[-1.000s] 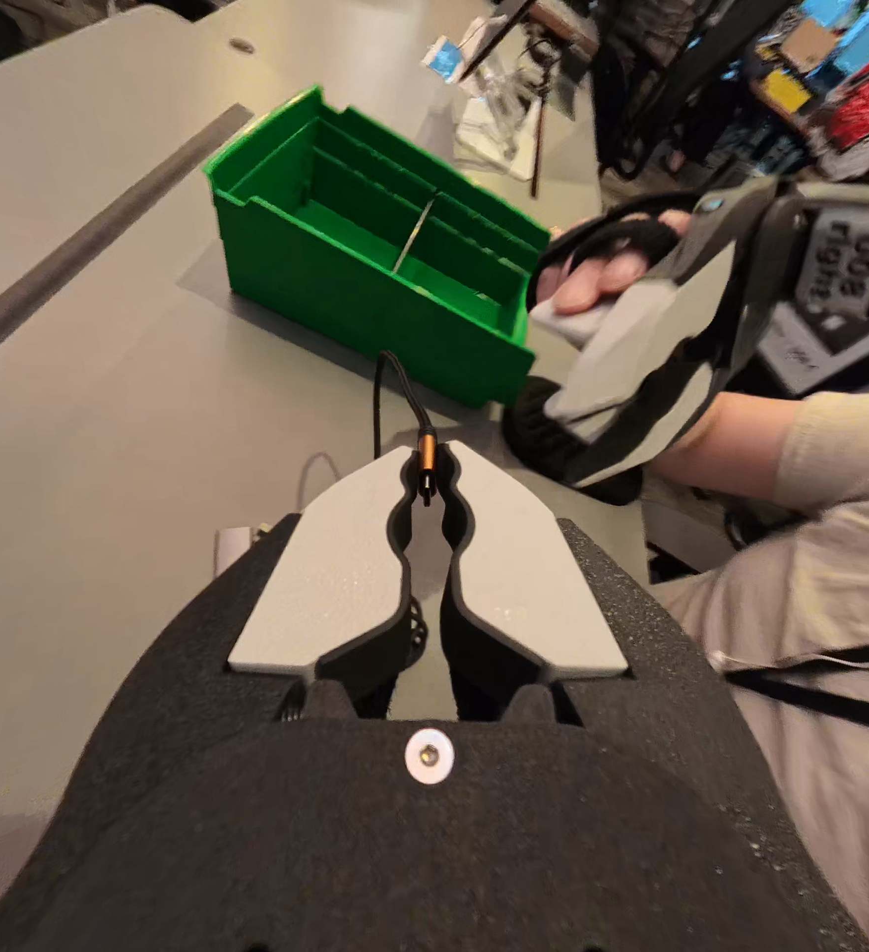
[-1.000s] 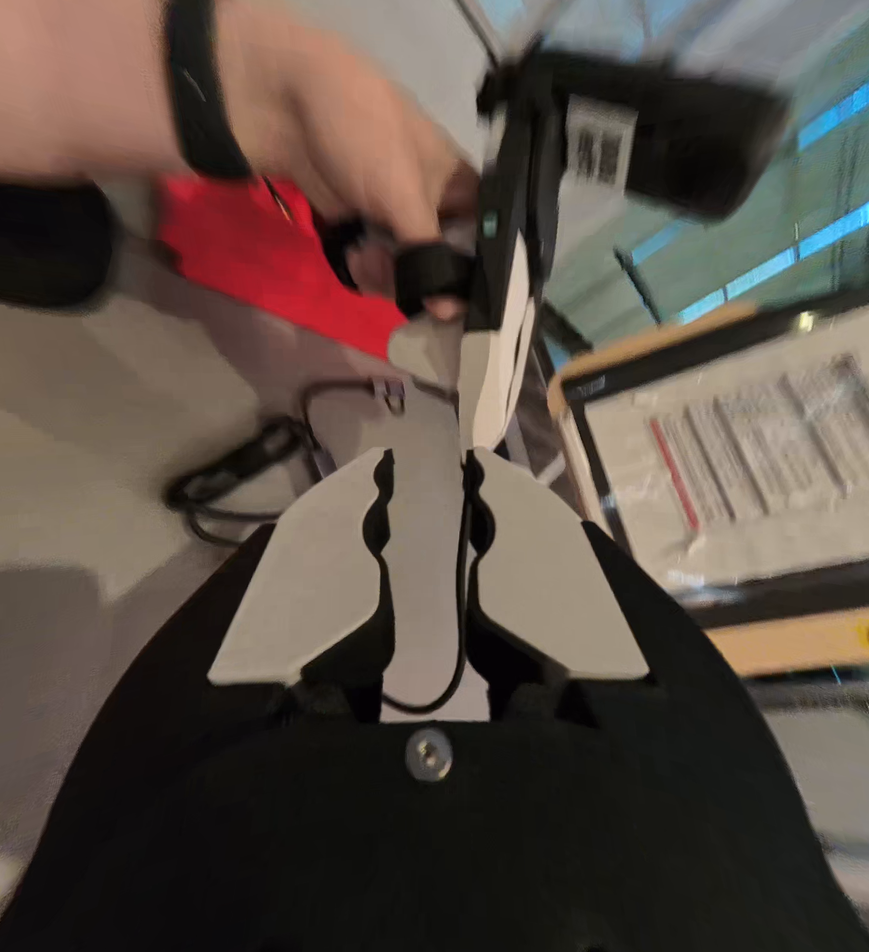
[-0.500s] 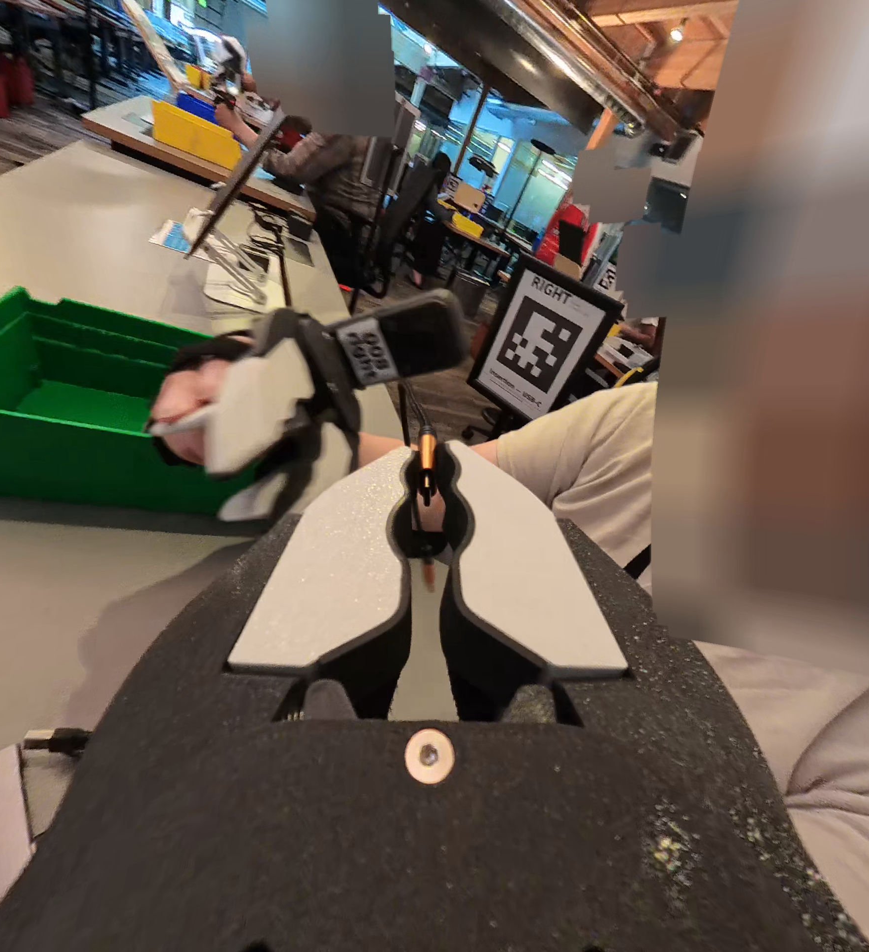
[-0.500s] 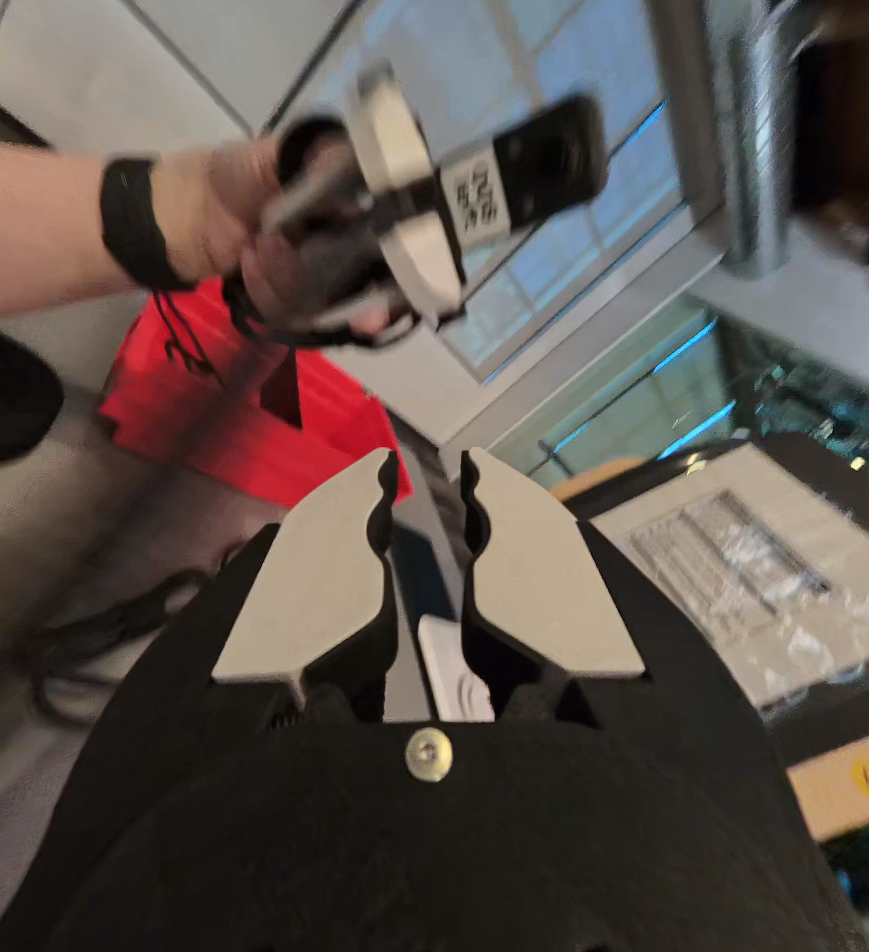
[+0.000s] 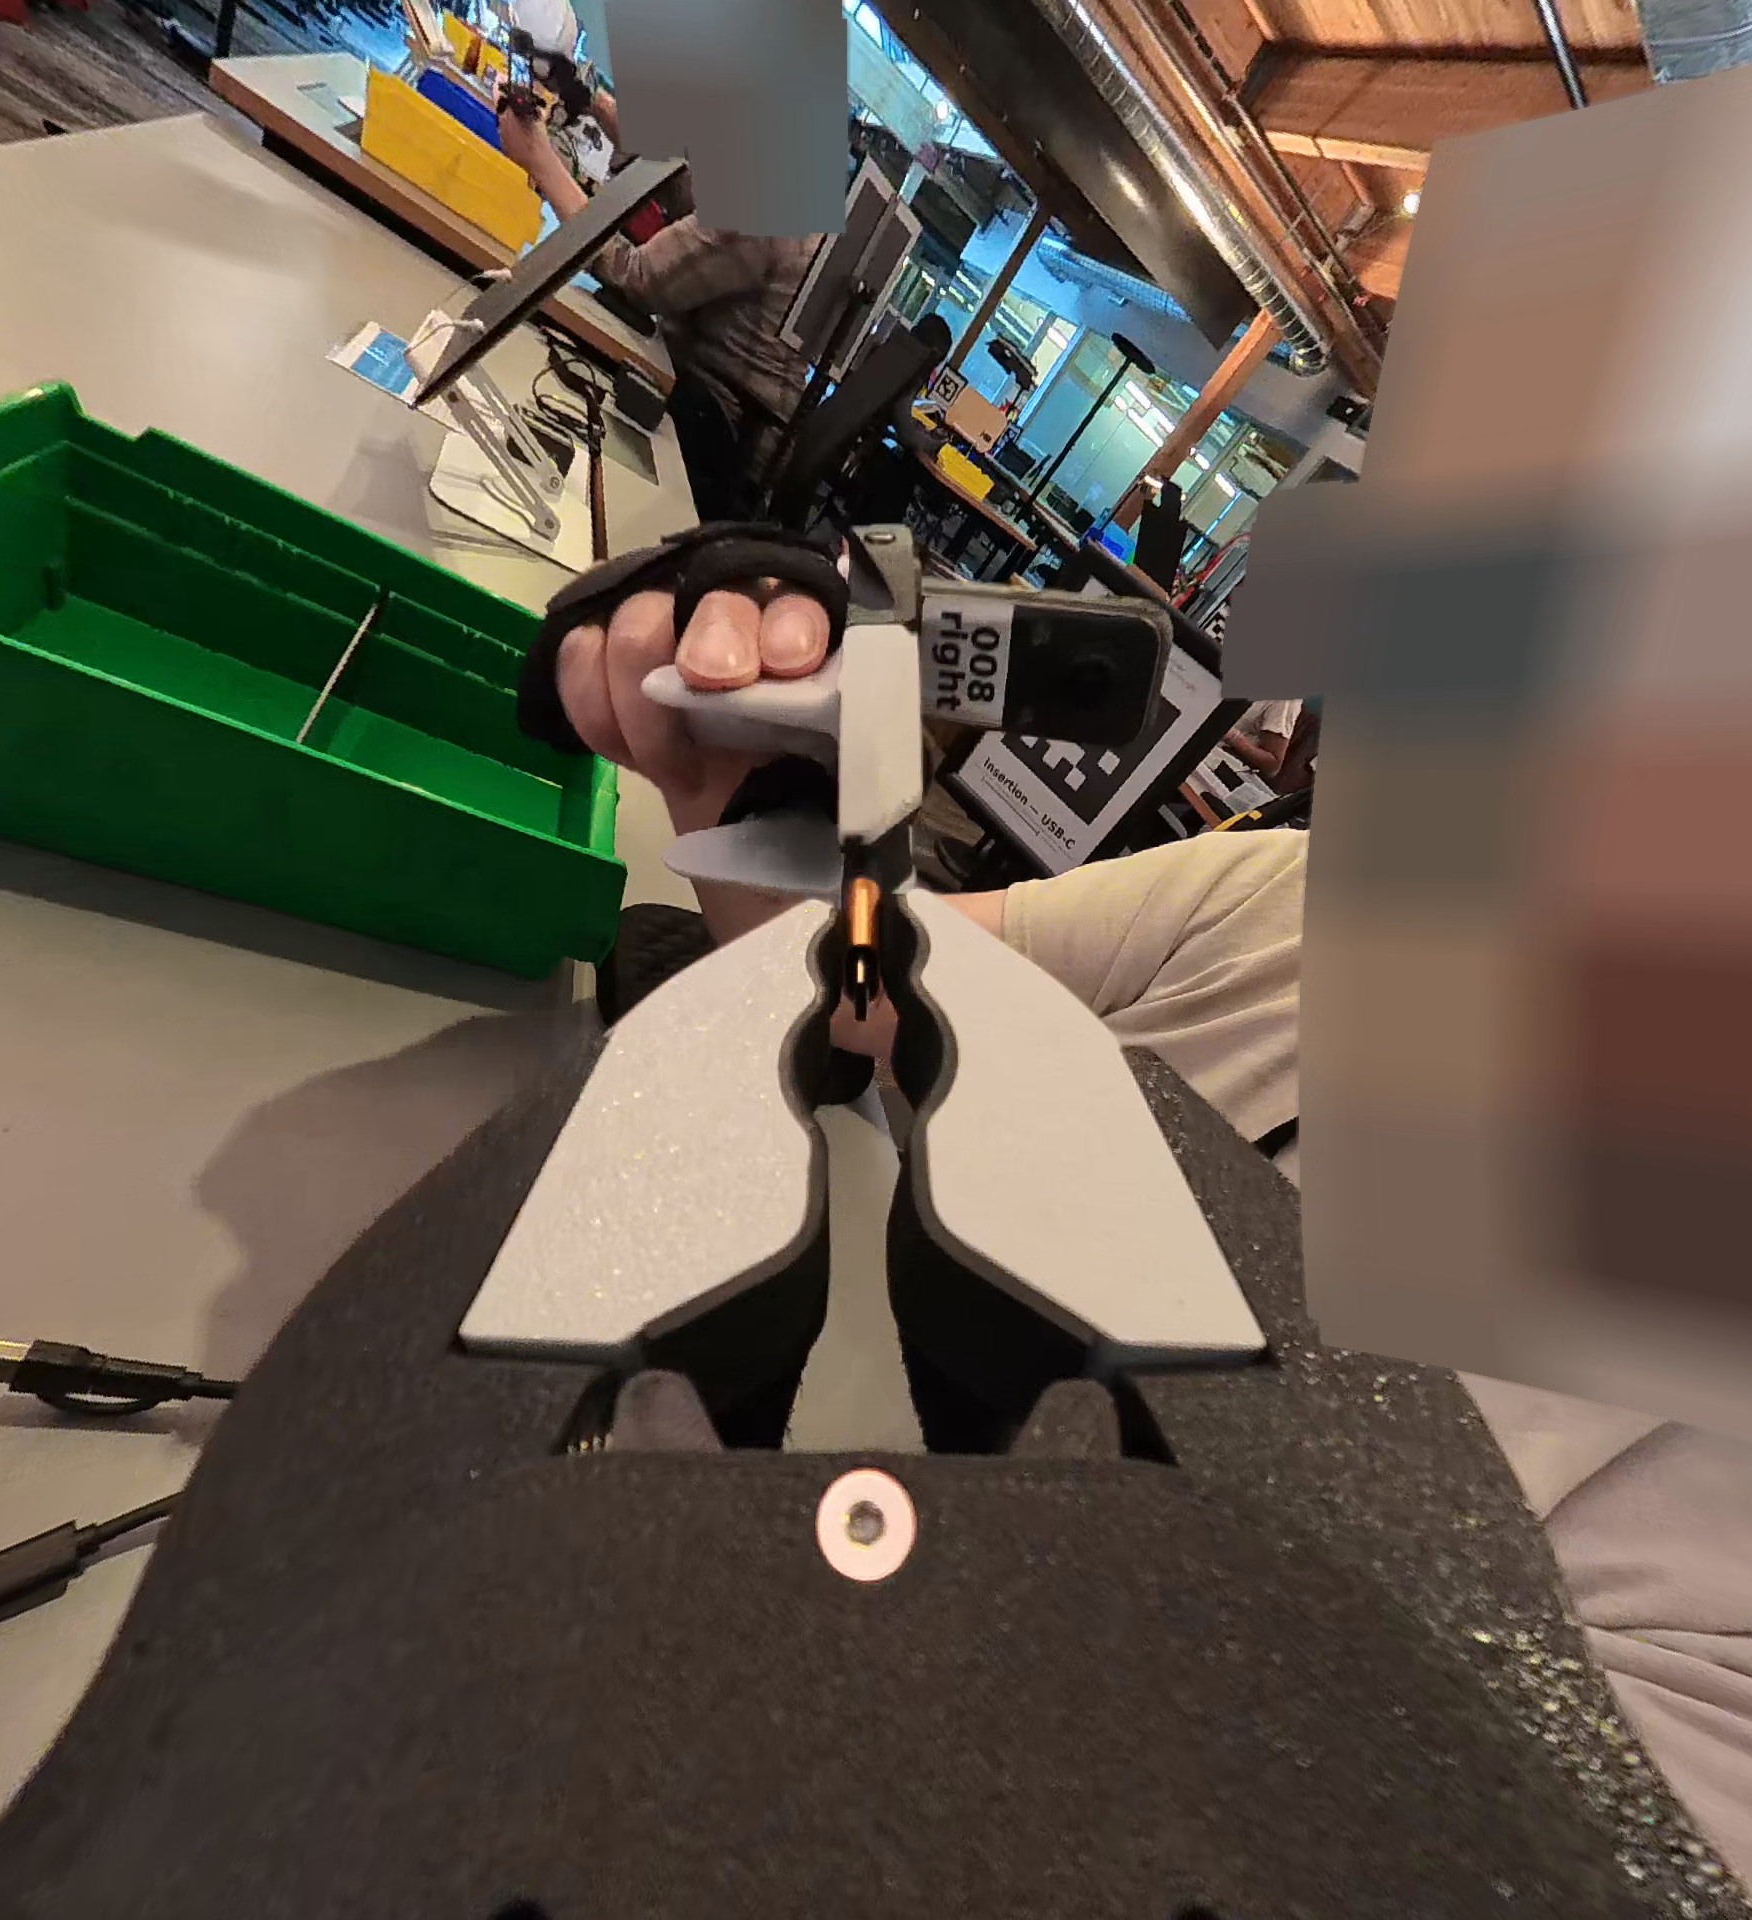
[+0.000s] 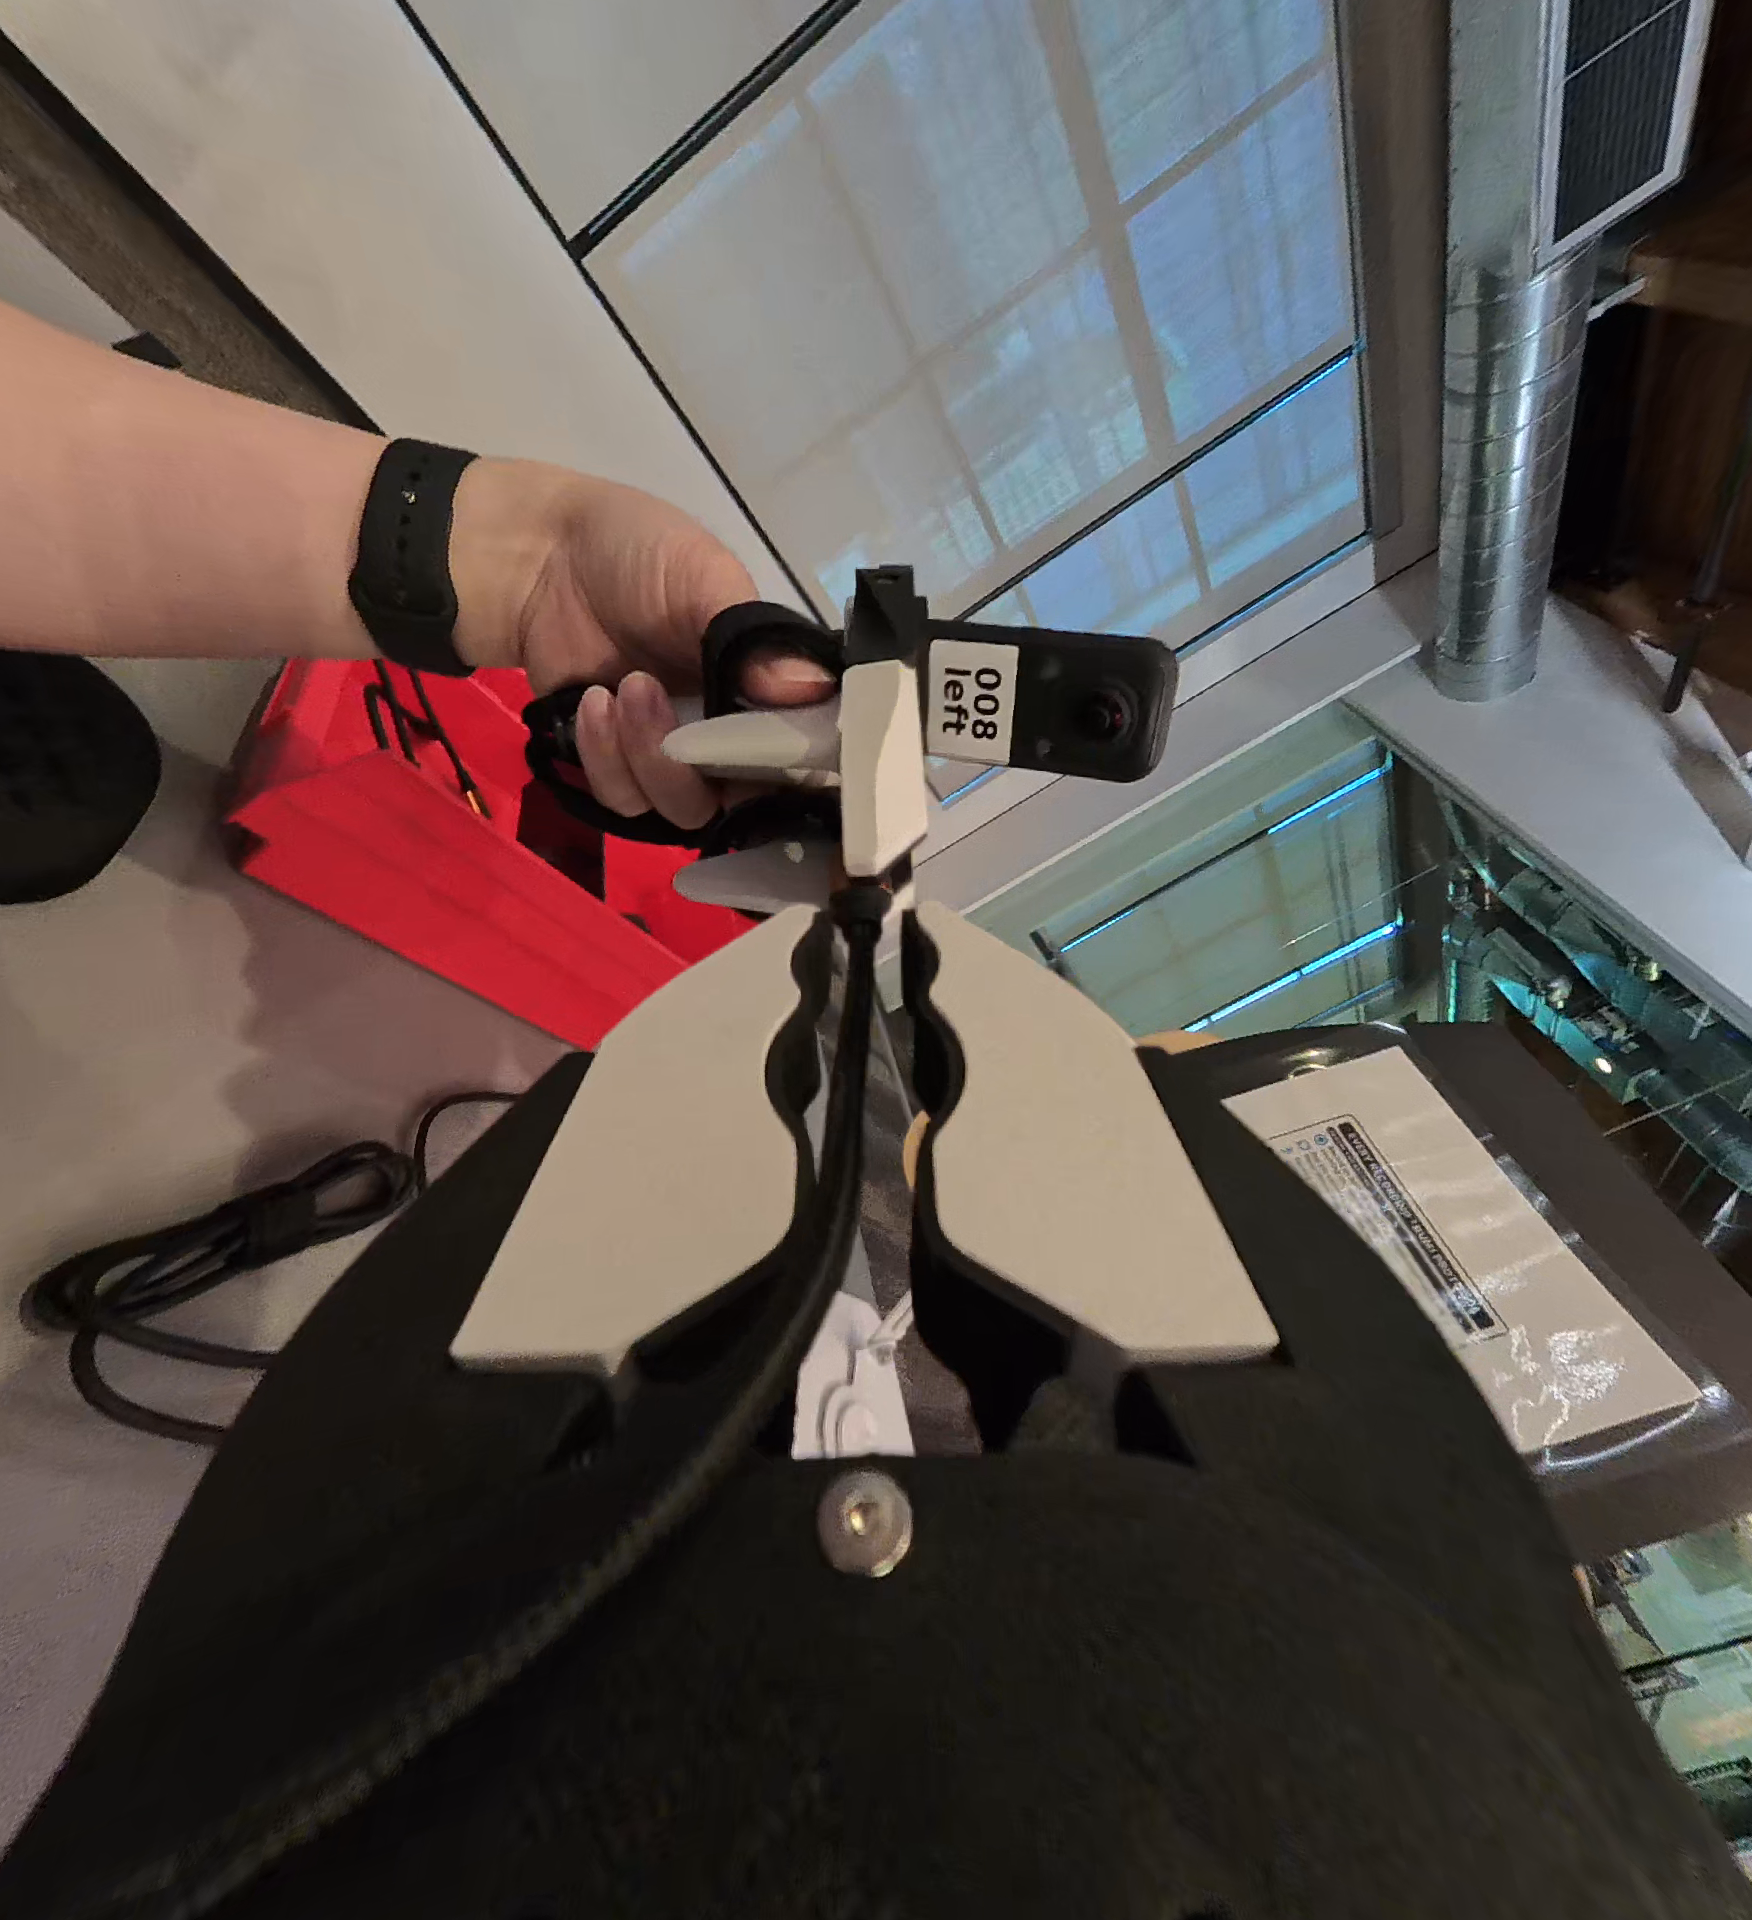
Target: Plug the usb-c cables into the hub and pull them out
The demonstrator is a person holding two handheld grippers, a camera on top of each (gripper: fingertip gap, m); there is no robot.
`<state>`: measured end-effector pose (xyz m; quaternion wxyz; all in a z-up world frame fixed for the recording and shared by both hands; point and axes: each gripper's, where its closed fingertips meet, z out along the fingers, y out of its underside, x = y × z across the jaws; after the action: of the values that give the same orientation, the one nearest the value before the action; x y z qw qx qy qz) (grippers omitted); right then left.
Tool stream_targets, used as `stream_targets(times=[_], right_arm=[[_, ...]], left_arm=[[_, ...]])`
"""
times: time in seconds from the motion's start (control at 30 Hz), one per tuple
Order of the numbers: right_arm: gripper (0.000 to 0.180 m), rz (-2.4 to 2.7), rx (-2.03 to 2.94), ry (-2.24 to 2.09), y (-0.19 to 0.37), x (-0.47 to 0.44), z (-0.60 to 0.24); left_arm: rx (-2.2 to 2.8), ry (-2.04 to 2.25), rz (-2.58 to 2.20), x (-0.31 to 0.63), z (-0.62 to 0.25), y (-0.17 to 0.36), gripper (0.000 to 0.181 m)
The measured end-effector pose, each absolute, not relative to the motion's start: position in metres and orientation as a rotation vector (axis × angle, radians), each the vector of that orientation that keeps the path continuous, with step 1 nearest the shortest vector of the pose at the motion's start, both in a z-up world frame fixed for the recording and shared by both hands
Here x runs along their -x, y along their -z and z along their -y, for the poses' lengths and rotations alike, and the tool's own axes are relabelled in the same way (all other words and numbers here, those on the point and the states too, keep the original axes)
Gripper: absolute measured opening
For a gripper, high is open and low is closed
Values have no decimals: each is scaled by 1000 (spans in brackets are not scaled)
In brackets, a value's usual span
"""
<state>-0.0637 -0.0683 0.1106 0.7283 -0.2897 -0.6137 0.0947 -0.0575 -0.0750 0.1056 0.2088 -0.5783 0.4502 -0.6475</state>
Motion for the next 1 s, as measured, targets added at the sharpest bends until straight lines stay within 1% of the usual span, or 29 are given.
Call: stream_targets(times=[0.1,0.23,0.8,0.83,0.9,0.93,1.0], right_arm=[[13,1366,660,-208,-109,62,67],[8,1381,677,-214,-106,62,66],[8,1370,721,-205,-103,64,60],[8,1366,726,-209,-104,63,60],[8,1346,735,-199,-108,57,57],[8,1333,751,-182,-111,52,54],[8,1301,765,-170,-119,39,51]], left_arm=[[1620,1779,-1263,56,76,-104,6],[1627,1773,-1255,55,74,-103,6],[1639,1744,-1240,54,67,-101,6],[1632,1715,-1242,55,66,-101,10],[1684,1545,-1216,58,51,-93,37],[1747,1391,-1207,62,39,-80,38],[1947,942,-1177,83,2,-40,38]])
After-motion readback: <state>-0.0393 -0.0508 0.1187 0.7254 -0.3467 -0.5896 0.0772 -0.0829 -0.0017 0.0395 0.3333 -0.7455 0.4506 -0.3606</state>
